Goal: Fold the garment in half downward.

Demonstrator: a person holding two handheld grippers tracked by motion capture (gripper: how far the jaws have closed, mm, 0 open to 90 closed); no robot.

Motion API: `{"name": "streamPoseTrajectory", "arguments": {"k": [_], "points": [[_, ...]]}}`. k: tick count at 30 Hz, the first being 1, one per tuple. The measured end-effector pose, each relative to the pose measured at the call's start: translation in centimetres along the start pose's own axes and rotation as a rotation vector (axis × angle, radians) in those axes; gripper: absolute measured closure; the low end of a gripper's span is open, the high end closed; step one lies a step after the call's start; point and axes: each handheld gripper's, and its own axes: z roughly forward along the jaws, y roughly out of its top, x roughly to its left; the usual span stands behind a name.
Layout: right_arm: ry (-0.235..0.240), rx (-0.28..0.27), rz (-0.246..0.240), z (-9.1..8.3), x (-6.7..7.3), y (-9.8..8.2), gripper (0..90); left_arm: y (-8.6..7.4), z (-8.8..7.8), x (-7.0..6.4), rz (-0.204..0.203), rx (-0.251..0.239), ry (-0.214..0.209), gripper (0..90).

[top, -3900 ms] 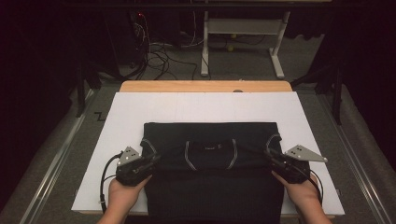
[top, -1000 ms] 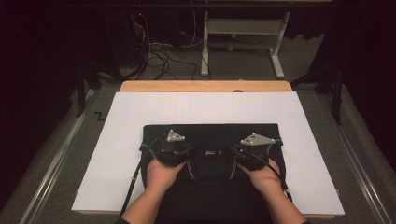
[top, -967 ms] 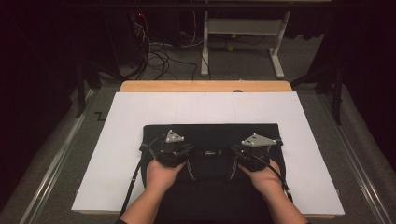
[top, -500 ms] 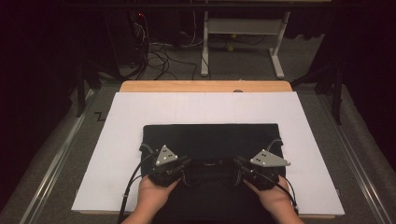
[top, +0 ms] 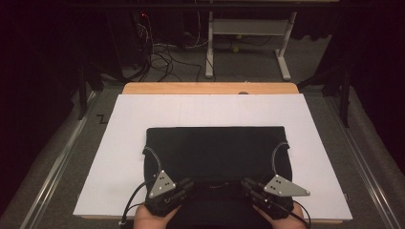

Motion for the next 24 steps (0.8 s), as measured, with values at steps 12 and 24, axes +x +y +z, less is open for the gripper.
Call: {"name": "streamPoseTrajectory", "arguments": {"k": [12,24], "points": [[0.028,-0.007,-0.004,-2.3,1.8,-1.2,79.2,-1.8,-1.9,-2.1,0.002,-0.004,-0.022,73.4],[0.014,-0.04,0.023,-3.2,1.8,-1.4,56.9,-1.9,-3.1,-2.0,-0.015,-0.041,0.016,53.5]]}}
